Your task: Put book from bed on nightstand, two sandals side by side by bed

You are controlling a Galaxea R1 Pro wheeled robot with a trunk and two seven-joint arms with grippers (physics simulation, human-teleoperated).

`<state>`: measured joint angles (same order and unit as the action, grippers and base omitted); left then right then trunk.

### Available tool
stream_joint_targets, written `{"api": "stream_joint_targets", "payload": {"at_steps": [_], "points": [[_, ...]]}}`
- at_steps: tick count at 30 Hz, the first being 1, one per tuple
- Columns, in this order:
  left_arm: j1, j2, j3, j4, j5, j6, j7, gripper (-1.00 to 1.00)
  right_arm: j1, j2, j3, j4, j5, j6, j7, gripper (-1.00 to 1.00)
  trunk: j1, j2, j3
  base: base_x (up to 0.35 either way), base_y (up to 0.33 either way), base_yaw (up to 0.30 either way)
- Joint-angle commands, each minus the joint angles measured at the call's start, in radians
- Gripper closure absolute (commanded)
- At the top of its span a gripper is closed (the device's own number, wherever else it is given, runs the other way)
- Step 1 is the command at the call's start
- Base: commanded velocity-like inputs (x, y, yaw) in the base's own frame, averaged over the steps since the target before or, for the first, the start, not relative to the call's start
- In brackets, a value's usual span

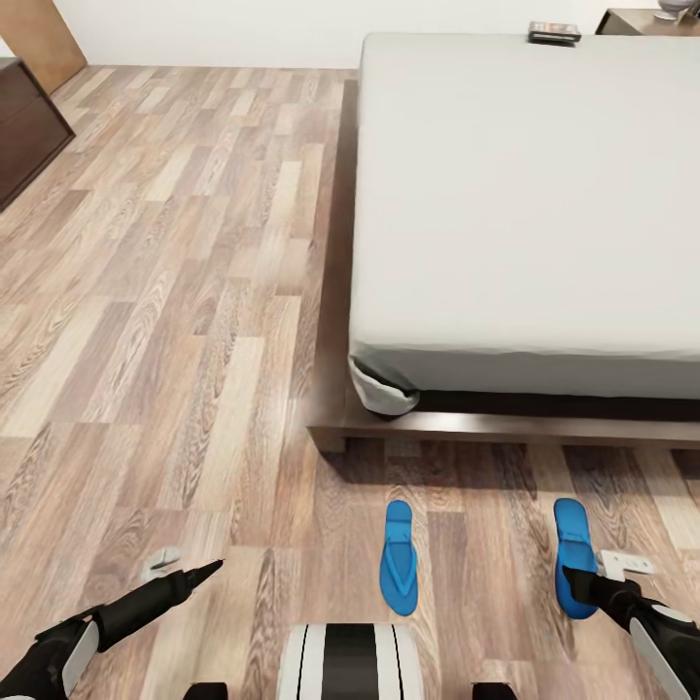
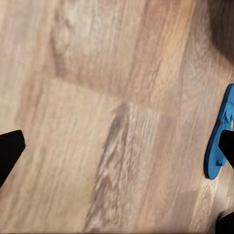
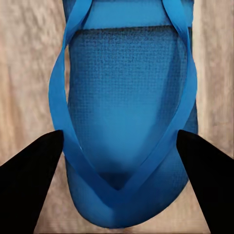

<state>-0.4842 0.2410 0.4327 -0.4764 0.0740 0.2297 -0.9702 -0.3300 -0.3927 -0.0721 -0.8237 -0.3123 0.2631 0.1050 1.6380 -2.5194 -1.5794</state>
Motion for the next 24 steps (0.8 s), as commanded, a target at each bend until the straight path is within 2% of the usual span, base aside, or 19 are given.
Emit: {"api": "stream_joint_targets", "payload": {"at_steps": [1,24], "points": [[-0.001,0.000,0.002,0.001,0.006,0.010,-0.003,-1.00,0.000,0.000,-0.003,-0.002,-0.005,0.007,0.004,1.00,0.000,0.000,-0.001,0.000,0.315,0.000],[-0.001,-0.001,0.001,0.001,0.004,0.010,0.001,-1.00,0.000,0.000,-0.003,-0.003,-0.005,0.007,0.005,1.00,0.000,0.000,-0.001,0.000,0.315,0.000]]}}
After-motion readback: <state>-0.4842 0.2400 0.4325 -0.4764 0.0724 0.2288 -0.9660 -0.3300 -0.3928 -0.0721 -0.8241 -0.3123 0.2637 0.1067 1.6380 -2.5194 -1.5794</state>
